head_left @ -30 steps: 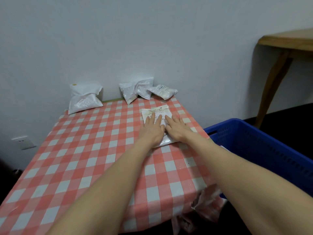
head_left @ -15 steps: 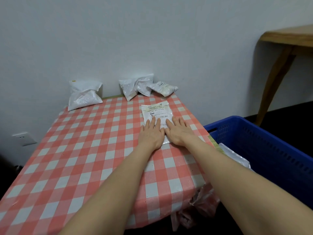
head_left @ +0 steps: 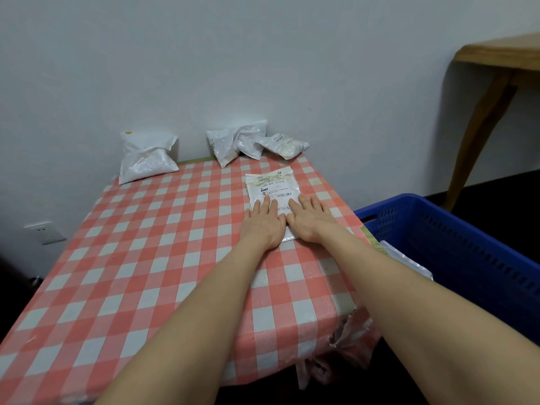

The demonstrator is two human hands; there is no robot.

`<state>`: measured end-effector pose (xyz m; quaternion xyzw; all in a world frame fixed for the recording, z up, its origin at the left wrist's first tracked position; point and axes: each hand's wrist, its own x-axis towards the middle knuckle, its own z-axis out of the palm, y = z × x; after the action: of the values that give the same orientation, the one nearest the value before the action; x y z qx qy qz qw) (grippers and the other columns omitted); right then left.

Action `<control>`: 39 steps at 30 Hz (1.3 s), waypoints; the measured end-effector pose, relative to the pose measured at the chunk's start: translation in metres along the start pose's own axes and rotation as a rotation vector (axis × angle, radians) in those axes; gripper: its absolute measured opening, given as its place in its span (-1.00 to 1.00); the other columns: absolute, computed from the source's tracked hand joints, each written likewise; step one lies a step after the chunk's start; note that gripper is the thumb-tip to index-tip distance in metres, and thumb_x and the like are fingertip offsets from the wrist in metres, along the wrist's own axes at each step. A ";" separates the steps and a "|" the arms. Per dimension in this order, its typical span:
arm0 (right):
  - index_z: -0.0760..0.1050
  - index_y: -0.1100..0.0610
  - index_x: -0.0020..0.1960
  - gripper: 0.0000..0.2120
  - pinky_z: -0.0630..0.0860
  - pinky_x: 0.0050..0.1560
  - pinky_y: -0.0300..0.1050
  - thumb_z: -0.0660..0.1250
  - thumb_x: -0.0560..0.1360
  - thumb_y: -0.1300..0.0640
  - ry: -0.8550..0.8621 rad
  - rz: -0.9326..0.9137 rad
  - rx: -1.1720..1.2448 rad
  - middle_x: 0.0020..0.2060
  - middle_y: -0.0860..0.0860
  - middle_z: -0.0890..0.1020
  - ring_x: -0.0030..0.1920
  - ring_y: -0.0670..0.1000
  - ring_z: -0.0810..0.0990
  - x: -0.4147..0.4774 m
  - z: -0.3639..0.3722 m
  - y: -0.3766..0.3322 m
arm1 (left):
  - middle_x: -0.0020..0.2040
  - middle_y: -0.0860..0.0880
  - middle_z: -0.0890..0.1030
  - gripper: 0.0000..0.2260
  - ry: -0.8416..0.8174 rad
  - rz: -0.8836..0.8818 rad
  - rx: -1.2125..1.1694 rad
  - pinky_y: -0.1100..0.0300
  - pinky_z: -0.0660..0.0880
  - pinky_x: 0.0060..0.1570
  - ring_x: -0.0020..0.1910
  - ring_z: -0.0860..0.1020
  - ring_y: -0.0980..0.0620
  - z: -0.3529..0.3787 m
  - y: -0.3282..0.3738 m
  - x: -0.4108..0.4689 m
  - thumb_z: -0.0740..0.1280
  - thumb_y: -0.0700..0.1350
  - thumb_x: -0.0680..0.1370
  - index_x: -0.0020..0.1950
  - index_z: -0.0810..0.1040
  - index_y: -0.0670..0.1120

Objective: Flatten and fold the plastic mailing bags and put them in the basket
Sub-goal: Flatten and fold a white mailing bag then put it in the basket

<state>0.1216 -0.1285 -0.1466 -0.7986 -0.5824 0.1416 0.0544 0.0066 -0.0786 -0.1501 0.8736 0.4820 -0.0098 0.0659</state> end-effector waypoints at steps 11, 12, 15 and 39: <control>-0.16 0.02 0.59 -0.45 -0.23 0.53 0.09 -0.16 0.63 -0.07 -0.087 0.007 -0.009 0.57 0.06 -0.18 0.55 0.13 -0.24 0.001 -0.008 0.000 | 0.57 -0.04 -0.19 -0.51 -0.052 0.003 0.001 -0.03 -0.13 0.52 0.55 -0.15 -0.04 -0.003 -0.001 0.003 -0.17 0.04 0.66 0.57 -0.15 -0.08; -0.16 0.01 0.59 -0.45 -0.24 0.53 0.09 -0.16 0.63 -0.07 -0.090 0.006 -0.010 0.57 0.06 -0.18 0.55 0.13 -0.24 0.001 -0.008 0.000 | 0.57 -0.04 -0.19 -0.51 -0.055 0.003 0.004 -0.03 -0.13 0.52 0.55 -0.15 -0.05 -0.003 -0.001 0.003 -0.18 0.04 0.67 0.57 -0.15 -0.08; -0.16 0.01 0.59 -0.45 -0.24 0.52 0.10 -0.16 0.63 -0.07 -0.083 -0.002 -0.002 0.57 0.06 -0.18 0.55 0.13 -0.24 0.001 -0.007 -0.001 | 0.57 -0.04 -0.19 -0.51 -0.054 0.003 0.000 -0.03 -0.14 0.51 0.55 -0.16 -0.05 -0.001 -0.003 0.004 -0.18 0.04 0.67 0.57 -0.15 -0.08; 0.28 0.19 0.43 -0.46 0.41 0.31 0.05 0.33 0.49 0.19 0.145 0.184 0.696 0.35 0.12 0.43 0.30 0.14 0.45 0.008 -0.039 0.007 | 0.39 -0.18 0.35 -0.54 0.158 -0.268 -0.506 0.06 0.41 0.12 0.26 0.44 -0.17 -0.039 -0.004 0.022 0.23 -0.11 0.56 0.45 0.26 -0.17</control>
<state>0.1418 -0.1196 -0.1121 -0.7892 -0.4198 0.2786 0.3513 0.0129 -0.0534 -0.1136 0.7562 0.5838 0.1699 0.2418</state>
